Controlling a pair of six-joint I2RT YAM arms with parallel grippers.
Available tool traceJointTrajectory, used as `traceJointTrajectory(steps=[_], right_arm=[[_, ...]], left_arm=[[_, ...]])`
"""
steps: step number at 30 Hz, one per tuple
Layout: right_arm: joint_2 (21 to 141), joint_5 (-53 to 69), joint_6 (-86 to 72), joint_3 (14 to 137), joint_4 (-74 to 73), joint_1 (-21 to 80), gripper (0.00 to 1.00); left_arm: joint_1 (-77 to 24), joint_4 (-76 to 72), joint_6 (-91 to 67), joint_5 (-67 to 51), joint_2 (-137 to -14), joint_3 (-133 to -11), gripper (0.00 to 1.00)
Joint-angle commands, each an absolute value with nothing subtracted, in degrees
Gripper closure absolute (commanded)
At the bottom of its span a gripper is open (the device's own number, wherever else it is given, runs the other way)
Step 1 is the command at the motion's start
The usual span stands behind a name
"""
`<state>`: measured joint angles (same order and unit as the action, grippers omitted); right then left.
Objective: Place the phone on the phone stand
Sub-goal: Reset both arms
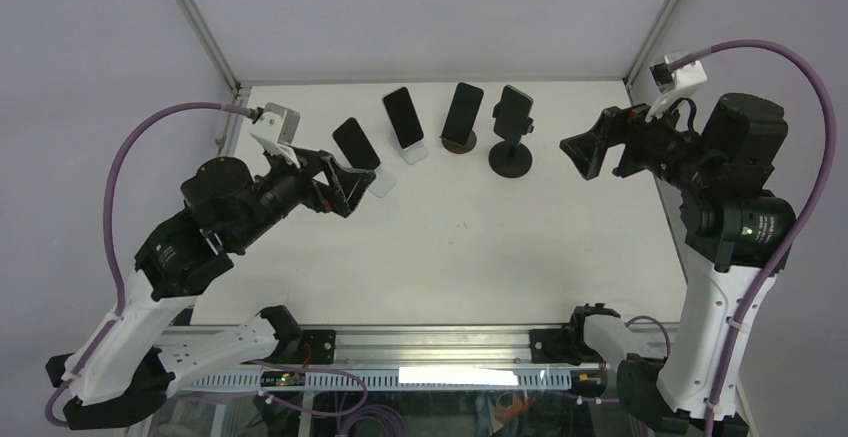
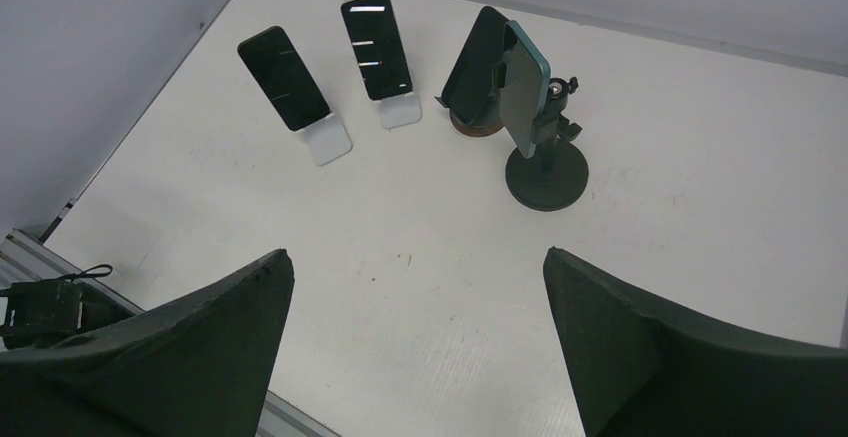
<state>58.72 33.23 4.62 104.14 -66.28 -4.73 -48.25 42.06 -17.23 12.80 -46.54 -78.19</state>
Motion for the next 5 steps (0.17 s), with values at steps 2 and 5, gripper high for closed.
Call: traceJointTrajectory(steps=[2,5], right_arm=[[58.8,33.7,5.2,103.3,-66.1,-5.5,0.01],[58.9,34.7,6.0,103.2,-66.2,-5.7,0.01]], left_arm=[[-47.7,40.8,-17.3,12.1,-46.9,-76.3,0.01],[-47.7,39.6,-17.4,12.4,-46.8,-75.1,0.01]])
